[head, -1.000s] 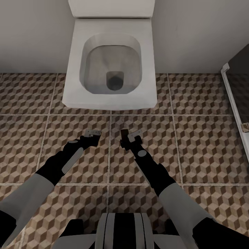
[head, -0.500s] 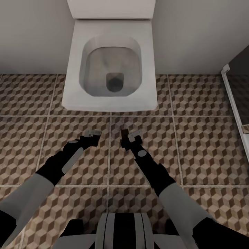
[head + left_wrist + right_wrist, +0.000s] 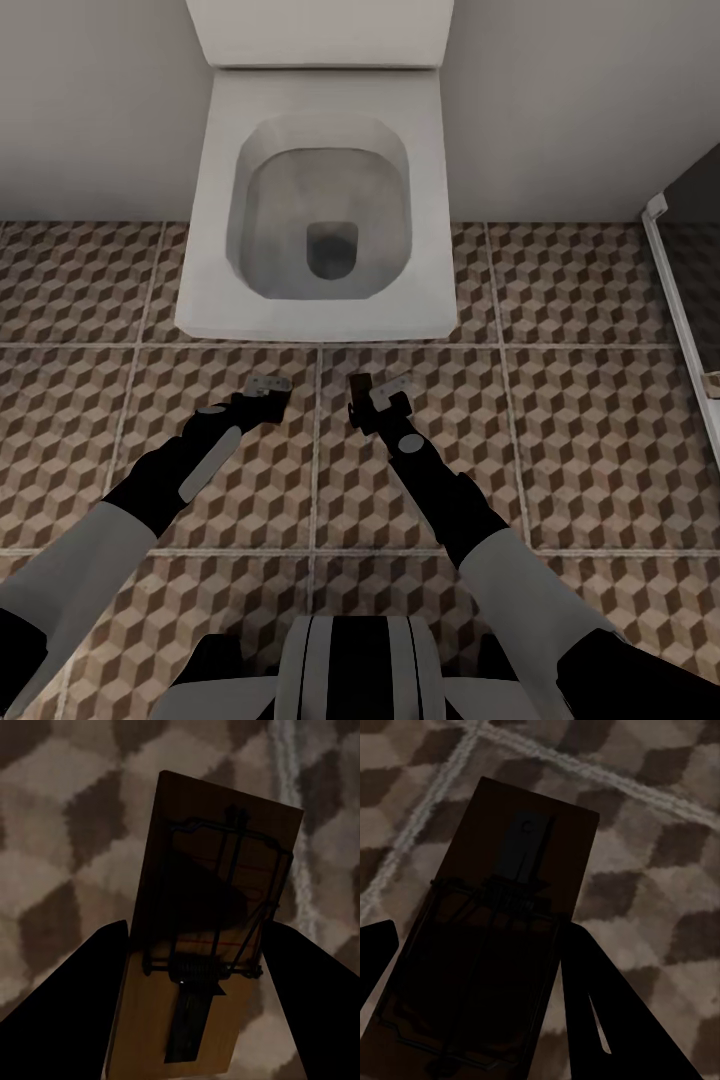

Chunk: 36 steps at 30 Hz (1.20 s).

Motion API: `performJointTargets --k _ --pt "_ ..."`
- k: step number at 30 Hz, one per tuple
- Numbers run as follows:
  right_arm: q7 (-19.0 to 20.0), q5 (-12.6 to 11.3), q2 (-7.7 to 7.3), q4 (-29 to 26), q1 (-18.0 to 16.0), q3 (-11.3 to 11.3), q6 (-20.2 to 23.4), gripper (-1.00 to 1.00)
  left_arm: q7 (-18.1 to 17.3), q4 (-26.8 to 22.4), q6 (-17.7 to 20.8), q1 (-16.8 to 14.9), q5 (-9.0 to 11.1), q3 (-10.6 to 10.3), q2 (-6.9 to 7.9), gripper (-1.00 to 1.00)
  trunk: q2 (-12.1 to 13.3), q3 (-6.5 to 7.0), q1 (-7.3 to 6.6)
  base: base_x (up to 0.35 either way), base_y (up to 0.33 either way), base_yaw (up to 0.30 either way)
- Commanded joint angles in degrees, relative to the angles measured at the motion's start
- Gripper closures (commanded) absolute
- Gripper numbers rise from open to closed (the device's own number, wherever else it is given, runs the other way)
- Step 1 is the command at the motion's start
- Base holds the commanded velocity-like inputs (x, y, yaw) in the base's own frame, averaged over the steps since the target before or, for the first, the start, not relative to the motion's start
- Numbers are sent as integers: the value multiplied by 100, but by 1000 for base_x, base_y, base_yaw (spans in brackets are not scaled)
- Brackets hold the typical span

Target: Take the four mousetraps from the cabinet in the bathroom and place them on the bathroom floor. Make sure all four end up on the same floor surface, and ensure that at least two of them are either under or directly next to the same bathroom sink.

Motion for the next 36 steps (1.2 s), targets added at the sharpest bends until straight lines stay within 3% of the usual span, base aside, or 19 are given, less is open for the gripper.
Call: performJointTargets --k 1,5,8,13,36 --pt "-34 58 0 -4 -2 10 43 100 56 -10 12 -3 60 -23 8 100 -1 -3 -1 4 0 0" --pt "-205 59 0 9 -2 5 57 100 56 -10 12 -5 60 -46 8 100 -1 -3 -1 1 0 0" --pt "-732 49 0 15 -2 13 70 100 67 -10 12 -3 60 -194 8 100 -1 -3 -1 0 0 0" --pt "-1155 39 0 22 -2 25 82 100 72 -17 12 -2 60 -286 8 100 -1 -3 -1 0 0 0" --pt "-1247 44 0 663 -11 22 96 100 73 -40 12 -4 60 -304 8 100 -1 -3 -1 0 0 0"
